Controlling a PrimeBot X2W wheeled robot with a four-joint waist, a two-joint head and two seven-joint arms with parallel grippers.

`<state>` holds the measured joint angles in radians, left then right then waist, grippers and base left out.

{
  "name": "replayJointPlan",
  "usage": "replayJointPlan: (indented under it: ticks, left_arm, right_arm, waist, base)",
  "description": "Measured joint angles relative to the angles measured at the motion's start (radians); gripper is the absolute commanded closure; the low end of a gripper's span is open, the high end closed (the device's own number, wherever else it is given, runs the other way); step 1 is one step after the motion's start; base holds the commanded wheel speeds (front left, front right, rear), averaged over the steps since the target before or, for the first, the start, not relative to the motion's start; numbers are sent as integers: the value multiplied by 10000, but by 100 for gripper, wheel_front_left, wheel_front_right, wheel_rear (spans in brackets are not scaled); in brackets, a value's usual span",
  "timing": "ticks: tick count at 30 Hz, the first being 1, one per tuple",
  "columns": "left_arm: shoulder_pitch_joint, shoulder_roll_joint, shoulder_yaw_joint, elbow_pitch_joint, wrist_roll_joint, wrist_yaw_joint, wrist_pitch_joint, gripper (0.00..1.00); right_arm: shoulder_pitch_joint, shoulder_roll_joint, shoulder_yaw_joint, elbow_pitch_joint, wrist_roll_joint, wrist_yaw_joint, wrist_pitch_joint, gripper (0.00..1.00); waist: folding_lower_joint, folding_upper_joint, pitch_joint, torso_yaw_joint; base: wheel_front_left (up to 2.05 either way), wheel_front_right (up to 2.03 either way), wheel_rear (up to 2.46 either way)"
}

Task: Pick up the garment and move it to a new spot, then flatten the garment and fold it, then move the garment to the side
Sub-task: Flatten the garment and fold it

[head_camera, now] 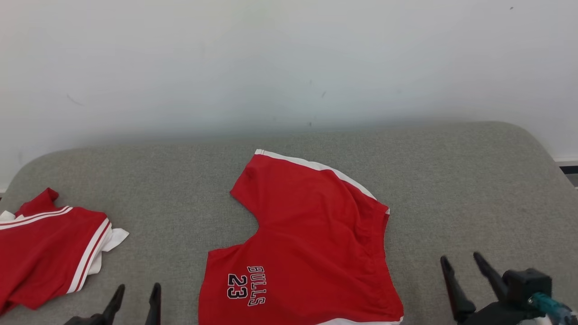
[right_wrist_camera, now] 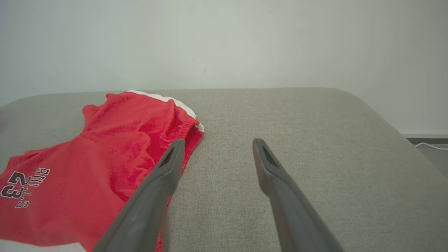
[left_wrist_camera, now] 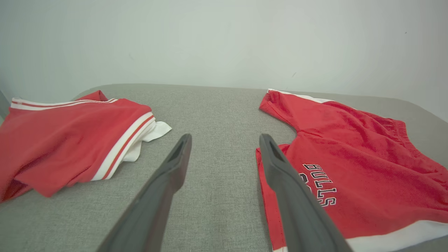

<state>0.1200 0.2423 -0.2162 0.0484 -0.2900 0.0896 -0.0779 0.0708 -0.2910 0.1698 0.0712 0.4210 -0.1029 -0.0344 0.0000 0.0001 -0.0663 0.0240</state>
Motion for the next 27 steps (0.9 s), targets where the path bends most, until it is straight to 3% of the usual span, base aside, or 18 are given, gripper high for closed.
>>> replayJointPlan:
  ticks: [15, 23, 27]
  left_arm:
    - [-9, -127, -1306, 589, -1198, -1768, 1597, 0]
    - [-237, -59, -1749, 1394, -1335, -1958, 2291, 0]
    - [-699, -123, -1877, 1749, -1586, -1971, 2487, 0]
  right_arm:
    - [443, 12, 872, 207, 380, 430, 1730, 0]
    - [171, -59, 1843, 491, 127, 857, 2746, 0]
    - [-165, -46, 2033, 688, -4, 901, 3081, 0]
  waist:
    - [0, 0, 358, 210]
    - [0, 0, 612, 305]
    - [1, 0, 761, 376]
  base:
    - [0, 0, 0]
    - [0, 0, 0]
    - [0, 0, 0]
